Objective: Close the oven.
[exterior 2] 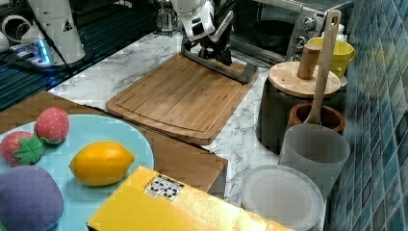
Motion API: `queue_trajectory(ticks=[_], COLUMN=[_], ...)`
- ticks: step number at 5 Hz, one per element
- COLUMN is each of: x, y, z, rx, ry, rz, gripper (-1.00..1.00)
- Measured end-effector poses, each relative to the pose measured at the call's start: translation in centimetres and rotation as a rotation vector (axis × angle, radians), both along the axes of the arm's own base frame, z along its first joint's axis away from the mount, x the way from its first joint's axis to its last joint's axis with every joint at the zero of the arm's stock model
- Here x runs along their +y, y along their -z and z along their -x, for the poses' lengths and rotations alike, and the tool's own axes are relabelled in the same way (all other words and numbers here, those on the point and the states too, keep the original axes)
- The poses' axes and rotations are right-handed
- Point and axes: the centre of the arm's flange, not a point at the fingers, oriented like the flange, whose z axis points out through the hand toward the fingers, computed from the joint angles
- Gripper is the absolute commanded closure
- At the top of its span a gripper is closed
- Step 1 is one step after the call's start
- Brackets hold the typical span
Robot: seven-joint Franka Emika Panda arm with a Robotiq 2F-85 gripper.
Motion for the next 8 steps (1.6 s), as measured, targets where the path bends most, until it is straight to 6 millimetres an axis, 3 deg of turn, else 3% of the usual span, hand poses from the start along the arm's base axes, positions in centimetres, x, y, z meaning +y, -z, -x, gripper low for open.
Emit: queue_trajectory(ticks=[4,6,7,8], x=[-0.2,-0.5,-0.2,1.0], y=[0.4,1.1,0.4,-1.8], z=[0.0,0.8,0.7,0.7], rx=[0.074,0.065,0.057,0.003], ry=[-0.020,0.069,0.048,0.036], rz=[-0.051,-0.107,-0.092,-0.053], gripper=[1.00,1.00,1.00,1.00])
